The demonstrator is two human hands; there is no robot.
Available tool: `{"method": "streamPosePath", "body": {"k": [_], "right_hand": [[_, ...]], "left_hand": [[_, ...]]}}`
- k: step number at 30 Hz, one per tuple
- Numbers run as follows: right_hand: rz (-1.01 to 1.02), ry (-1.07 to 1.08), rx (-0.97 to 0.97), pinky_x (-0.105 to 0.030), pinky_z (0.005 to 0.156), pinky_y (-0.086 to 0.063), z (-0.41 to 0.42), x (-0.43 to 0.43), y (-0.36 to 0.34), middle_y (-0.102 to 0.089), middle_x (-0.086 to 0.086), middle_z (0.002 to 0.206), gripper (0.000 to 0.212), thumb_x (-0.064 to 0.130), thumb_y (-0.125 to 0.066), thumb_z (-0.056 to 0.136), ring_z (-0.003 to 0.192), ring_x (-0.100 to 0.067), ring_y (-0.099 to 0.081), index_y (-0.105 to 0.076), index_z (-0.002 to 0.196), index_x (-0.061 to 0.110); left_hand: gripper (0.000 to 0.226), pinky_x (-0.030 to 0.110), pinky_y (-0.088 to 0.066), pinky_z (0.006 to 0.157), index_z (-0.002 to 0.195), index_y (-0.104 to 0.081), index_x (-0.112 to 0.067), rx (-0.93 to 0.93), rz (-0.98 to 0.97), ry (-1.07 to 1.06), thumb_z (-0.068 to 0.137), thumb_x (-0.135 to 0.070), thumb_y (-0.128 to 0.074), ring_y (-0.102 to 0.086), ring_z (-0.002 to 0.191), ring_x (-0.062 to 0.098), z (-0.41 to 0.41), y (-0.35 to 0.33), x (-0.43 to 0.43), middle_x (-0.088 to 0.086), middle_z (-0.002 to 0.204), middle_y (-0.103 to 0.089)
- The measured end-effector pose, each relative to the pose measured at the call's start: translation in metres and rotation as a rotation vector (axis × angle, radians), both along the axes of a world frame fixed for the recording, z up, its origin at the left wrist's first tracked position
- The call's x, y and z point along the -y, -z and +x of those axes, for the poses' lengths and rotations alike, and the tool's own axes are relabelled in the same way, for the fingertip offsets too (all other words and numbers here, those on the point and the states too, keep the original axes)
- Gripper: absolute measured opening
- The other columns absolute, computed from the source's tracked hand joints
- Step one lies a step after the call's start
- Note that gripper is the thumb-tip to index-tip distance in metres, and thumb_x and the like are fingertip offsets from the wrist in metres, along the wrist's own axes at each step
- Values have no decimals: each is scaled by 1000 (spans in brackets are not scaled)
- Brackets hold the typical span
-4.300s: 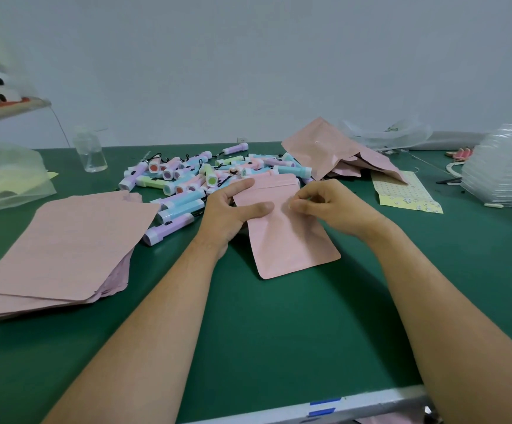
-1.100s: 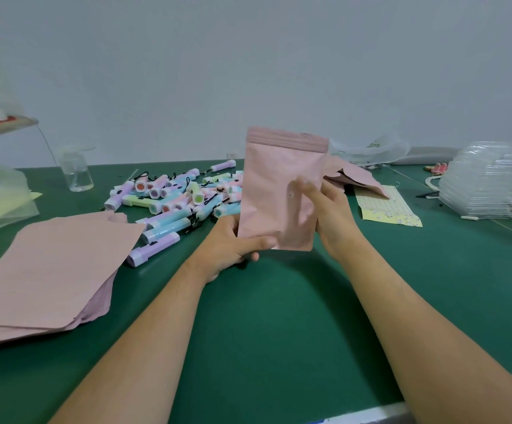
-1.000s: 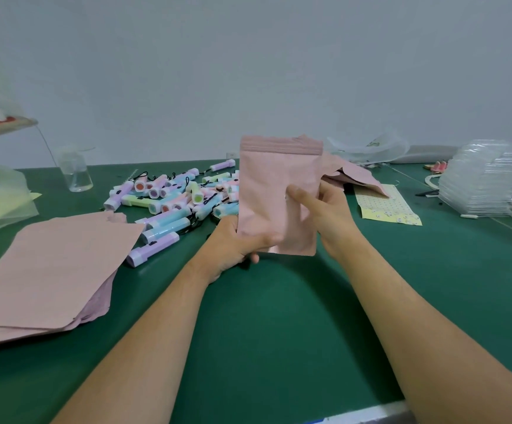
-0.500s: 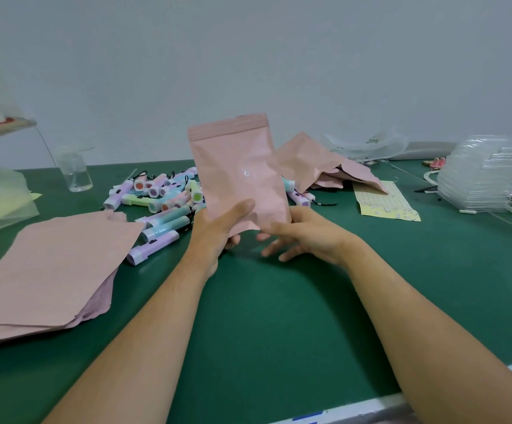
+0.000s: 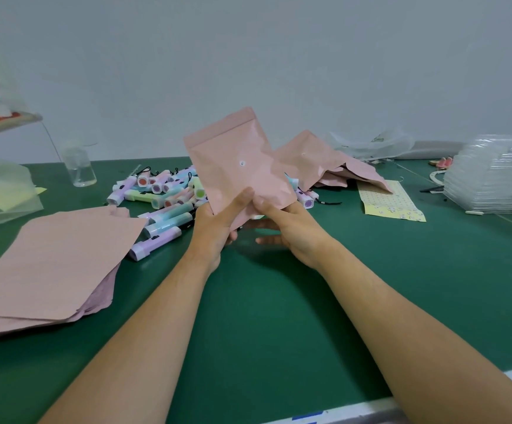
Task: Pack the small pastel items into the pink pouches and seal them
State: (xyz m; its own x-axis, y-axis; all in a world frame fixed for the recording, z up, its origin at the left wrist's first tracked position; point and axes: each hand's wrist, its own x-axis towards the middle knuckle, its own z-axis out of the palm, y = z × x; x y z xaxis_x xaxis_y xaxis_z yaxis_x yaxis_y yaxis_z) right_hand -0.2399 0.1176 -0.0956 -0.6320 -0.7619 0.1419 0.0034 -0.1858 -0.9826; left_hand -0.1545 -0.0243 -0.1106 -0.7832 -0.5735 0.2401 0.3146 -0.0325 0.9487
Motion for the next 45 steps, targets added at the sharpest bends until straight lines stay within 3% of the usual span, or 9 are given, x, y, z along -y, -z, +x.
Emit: {"method": "streamPosePath", "body": {"k": [3,6,8,12,23,29,32,35,45], "right_hand": [[-68,129,37,-31,68,-59,-9,-4,-4,-74,-6,119,30,34,-66,101,106,-23,-74,-65,124,15],[-191,308,138,-30,62,-57,-24,-13,-13,-76,-9,105,21,30,-65,100,98,-22,-76,-68,114,13],[-250,448,176,-29,57,-56,-38,-25,-20,-77,-8,93,21,28,-64,100,84,-22,-76,-67,112,11],[-282,685,226,-24,49,-51,-69,-47,-28,-69,1,66,15,24,-61,100,51,-15,-63,-62,94,10],[-250,703,451,-15,37,-25,-148,-25,-49,-48,3,54,21,12,-60,101,33,-7,-28,-51,82,15],[-222,513,558,-17,32,-30,-179,-30,-63,-53,-4,82,14,5,-52,106,33,-2,-37,-54,93,7],[-150,558,515,-16,33,-29,-177,-26,-49,-60,-10,98,15,-5,-40,106,37,-2,-40,-54,109,1],[-128,651,429,-14,35,-23,-168,-22,-38,-62,-13,106,7,-2,-51,101,40,-2,-40,-56,100,2],[17,684,90,-20,39,-32,-72,22,-13,-67,-3,77,12,14,-58,93,41,-10,-40,-69,94,13]], "left_hand": [[40,20,-26,40,96,-79,-36,34,-36,61,76,-71,-82,-33,44,9,1,1,0,-11,71,-63],[46,18,-28,42,117,-76,-44,70,-89,74,84,-75,-70,-37,44,9,2,0,1,-18,118,-76],[41,18,-32,44,120,-76,-47,88,-122,74,89,-71,-64,-42,45,10,2,0,0,-22,130,-71],[25,21,-41,48,118,-76,-37,136,-64,39,95,-46,-71,-56,50,13,-3,4,0,-17,120,-75],[16,22,-45,51,112,-78,-26,166,-71,77,102,-29,-65,-56,48,13,-8,5,2,-2,99,-80],[15,20,-46,49,107,-79,-27,145,-44,57,101,-26,-66,-56,48,12,-9,8,7,-1,95,-79],[15,21,-47,50,106,-80,-28,138,-31,48,101,-25,-66,-56,48,12,-12,10,8,0,95,-79],[15,21,-47,49,106,-80,-27,132,-35,53,101,-26,-65,-56,48,12,-13,10,8,0,95,-79],[15,22,-46,50,109,-78,-24,140,-30,22,101,-25,-65,-57,48,14,-8,4,3,-1,93,-78]]}}
